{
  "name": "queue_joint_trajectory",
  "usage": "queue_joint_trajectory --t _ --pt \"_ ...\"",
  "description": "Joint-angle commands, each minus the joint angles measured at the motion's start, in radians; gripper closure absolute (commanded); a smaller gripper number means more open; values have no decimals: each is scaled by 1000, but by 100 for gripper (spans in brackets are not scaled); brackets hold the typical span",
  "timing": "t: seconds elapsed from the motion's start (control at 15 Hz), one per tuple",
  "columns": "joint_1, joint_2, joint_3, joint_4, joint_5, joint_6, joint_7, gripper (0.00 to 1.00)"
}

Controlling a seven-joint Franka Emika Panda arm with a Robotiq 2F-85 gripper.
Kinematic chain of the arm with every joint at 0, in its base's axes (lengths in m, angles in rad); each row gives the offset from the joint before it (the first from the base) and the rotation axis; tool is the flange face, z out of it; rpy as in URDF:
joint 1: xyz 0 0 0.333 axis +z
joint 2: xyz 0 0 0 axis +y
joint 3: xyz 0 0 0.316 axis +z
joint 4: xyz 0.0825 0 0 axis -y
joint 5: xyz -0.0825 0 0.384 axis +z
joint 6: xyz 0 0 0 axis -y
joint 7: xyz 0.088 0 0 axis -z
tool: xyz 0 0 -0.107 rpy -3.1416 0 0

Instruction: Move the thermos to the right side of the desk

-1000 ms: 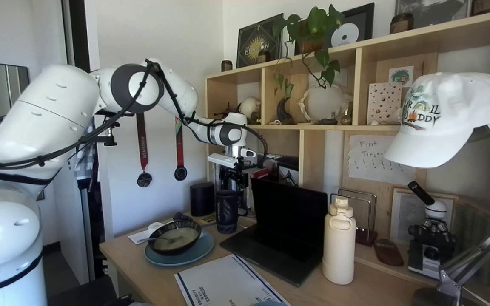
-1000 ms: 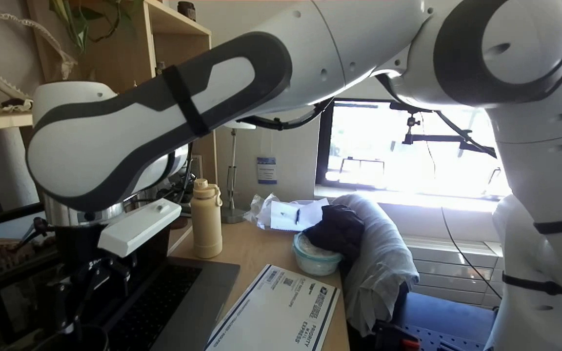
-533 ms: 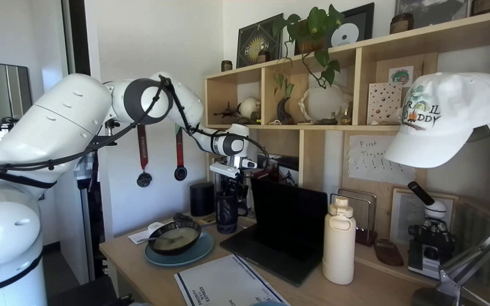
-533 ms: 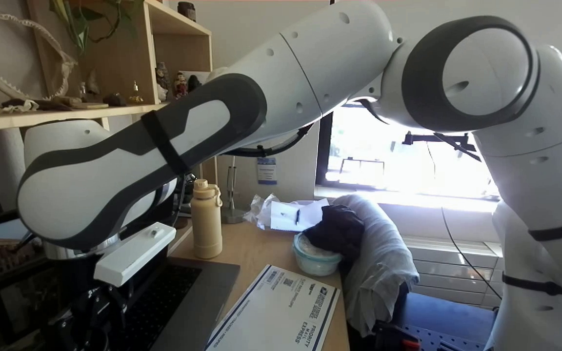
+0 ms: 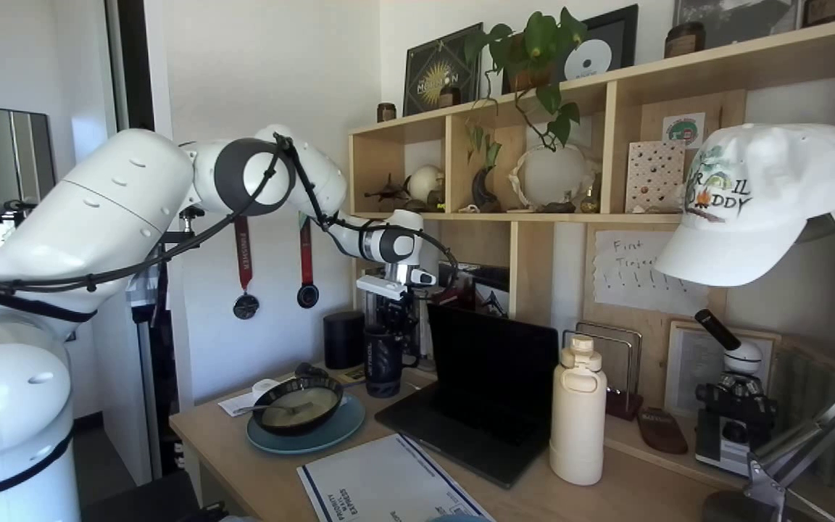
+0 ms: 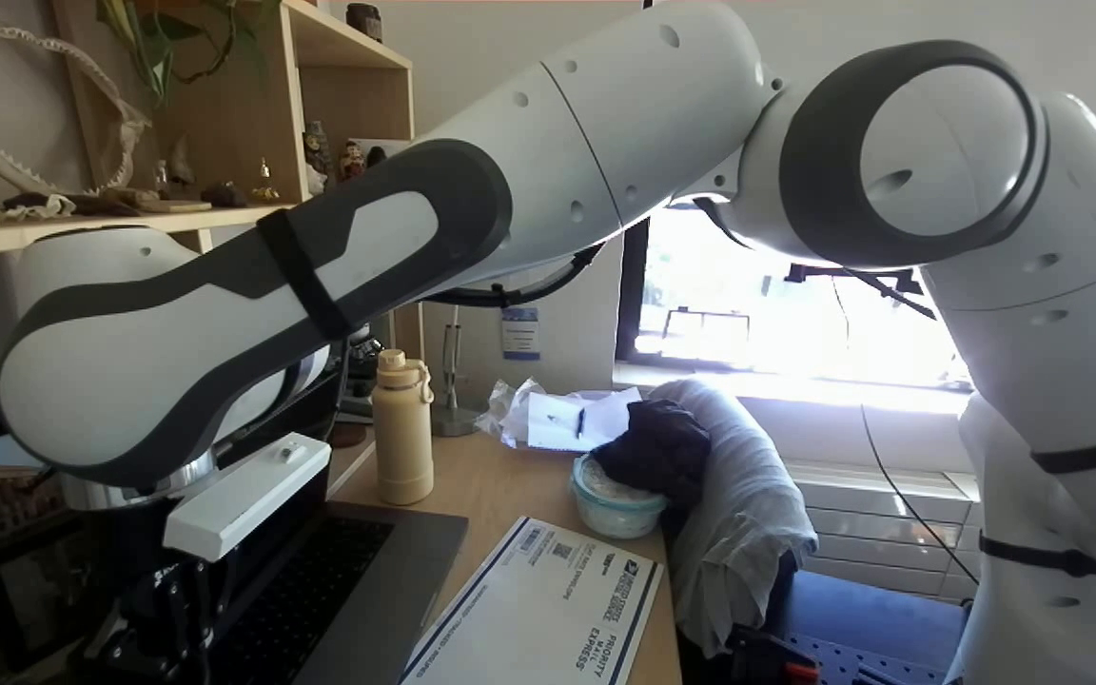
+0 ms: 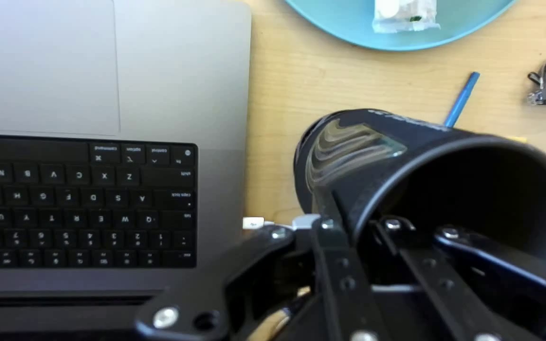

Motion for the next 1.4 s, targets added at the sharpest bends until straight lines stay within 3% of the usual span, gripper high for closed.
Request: queue_joint_trajectory --t 0.0,0.47,0.8,1.0,1.33 --pt "-5 9 13 40 -3 -60 -18 100" --pt "-20 -91 6 46 11 -106 1 96" --pt "-63 -237 -33 -17 18 -259 72 96" --pt "-103 -340 -75 -112 21 -303 151 96" --pt "-187 -492 -156 -348 30 -195 252 96"
